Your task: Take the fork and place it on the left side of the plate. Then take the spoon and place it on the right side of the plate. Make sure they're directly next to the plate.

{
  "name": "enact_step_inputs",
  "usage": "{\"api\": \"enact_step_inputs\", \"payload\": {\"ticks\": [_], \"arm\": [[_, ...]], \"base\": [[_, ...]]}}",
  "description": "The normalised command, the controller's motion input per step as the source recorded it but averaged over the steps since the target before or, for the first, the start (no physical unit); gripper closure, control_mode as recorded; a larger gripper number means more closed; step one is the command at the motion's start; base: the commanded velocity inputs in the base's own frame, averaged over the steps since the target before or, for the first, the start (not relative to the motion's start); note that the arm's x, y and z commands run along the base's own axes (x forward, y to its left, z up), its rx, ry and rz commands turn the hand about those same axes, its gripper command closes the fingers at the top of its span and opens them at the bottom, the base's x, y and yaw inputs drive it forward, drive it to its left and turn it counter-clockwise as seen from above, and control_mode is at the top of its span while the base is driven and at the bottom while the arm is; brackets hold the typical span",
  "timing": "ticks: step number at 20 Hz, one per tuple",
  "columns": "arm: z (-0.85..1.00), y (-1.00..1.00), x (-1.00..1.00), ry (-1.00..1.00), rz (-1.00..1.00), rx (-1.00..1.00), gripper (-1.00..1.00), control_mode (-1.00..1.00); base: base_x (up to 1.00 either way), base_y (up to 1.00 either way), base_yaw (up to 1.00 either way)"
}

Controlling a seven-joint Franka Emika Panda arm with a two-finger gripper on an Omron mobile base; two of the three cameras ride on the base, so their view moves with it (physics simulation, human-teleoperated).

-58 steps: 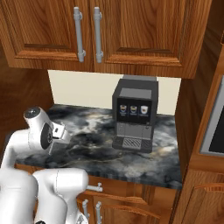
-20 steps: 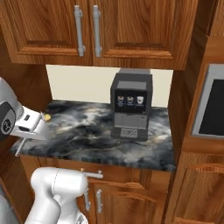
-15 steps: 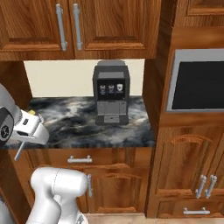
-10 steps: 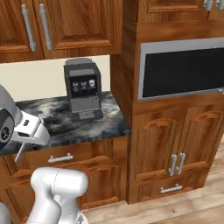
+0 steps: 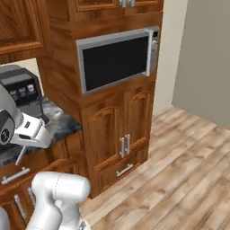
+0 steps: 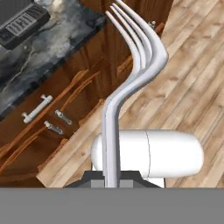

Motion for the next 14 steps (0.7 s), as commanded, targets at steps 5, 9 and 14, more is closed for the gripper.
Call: {"api": "enact_step_inputs", "payload": {"ticks": [5, 9, 14], "arm": [[0.00, 0.00, 0.00, 0.00, 0.00, 0.00, 1.00, 1.00], [0.00, 0.00, 0.00, 0.00, 0.00, 0.00, 1.00, 1.00], [0.00, 0.00, 0.00, 0.00, 0.00, 0.00, 1.00, 1.00]], "base": [[0.00, 0.00, -0.75], [0.00, 0.00, -0.75], [0.07, -0.03, -0.75]]}}
